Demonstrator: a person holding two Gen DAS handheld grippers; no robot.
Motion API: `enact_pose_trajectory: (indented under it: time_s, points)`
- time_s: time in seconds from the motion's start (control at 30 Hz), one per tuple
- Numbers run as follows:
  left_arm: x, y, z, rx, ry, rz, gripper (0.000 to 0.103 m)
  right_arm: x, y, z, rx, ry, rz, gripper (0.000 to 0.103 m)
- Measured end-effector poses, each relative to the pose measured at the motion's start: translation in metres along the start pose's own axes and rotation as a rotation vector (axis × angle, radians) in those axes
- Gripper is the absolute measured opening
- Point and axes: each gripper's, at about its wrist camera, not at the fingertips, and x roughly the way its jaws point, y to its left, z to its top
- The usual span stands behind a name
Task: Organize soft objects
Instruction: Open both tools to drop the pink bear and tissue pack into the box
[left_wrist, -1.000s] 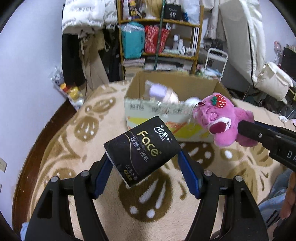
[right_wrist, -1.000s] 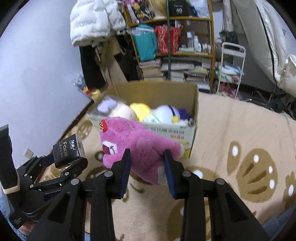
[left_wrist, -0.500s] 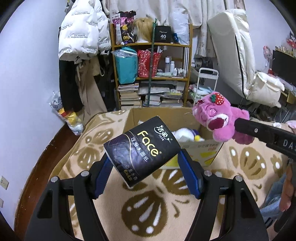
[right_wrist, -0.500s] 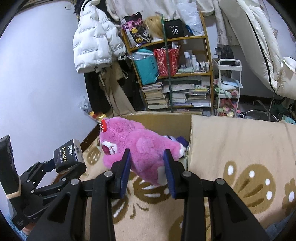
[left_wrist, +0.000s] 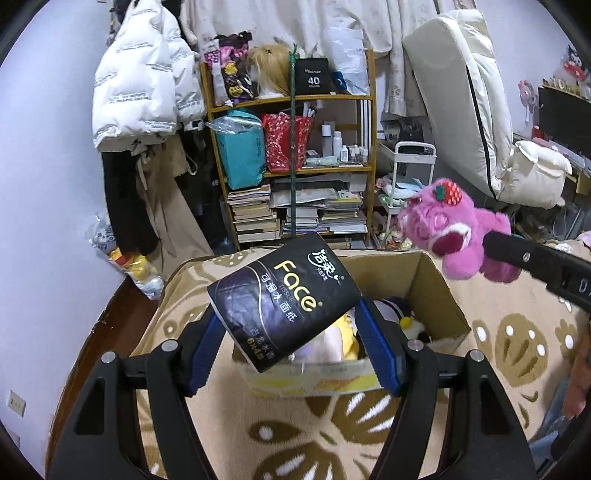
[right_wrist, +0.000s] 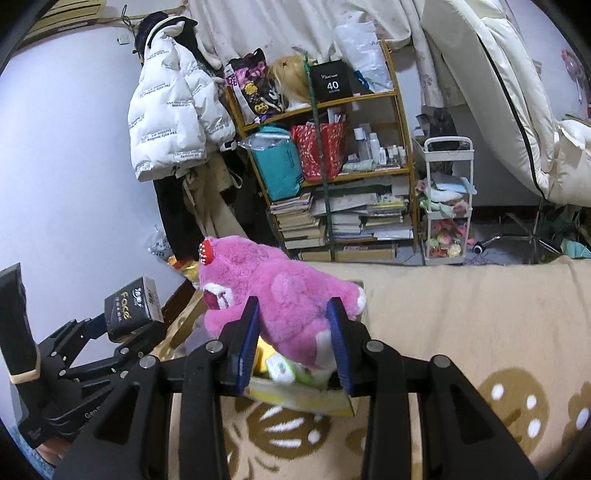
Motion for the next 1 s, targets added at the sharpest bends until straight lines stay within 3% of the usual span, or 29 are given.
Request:
enact_pose_trajectory:
  time_s: [0.33, 0.63, 0.87, 1.0]
  points:
    - [0.039, -0.001, 0.013, 0.035, 0.023, -0.007, 0.07, 0.031, -0.005, 0.002, -0.005, 0.024, -0.018, 0.039]
    - [0.059, -0.004, 0.004, 0.052, 0.055, -0.015, 0.071, 0.05, 0.0, -0.009, -0.069, 0.073, -0.099, 0.041]
    - [0.067, -0.003, -0.005, 0.033, 0.089, -0.017, 0.072, 0.063, -0.001, -0.02, -0.074, 0.124, -0.093, 0.038]
    - [0.066, 0.002, -0.009, 0.012, 0.1, -0.017, 0.082, 0.064, -0.001, -0.022, -0.068, 0.138, -0.077, 0.038]
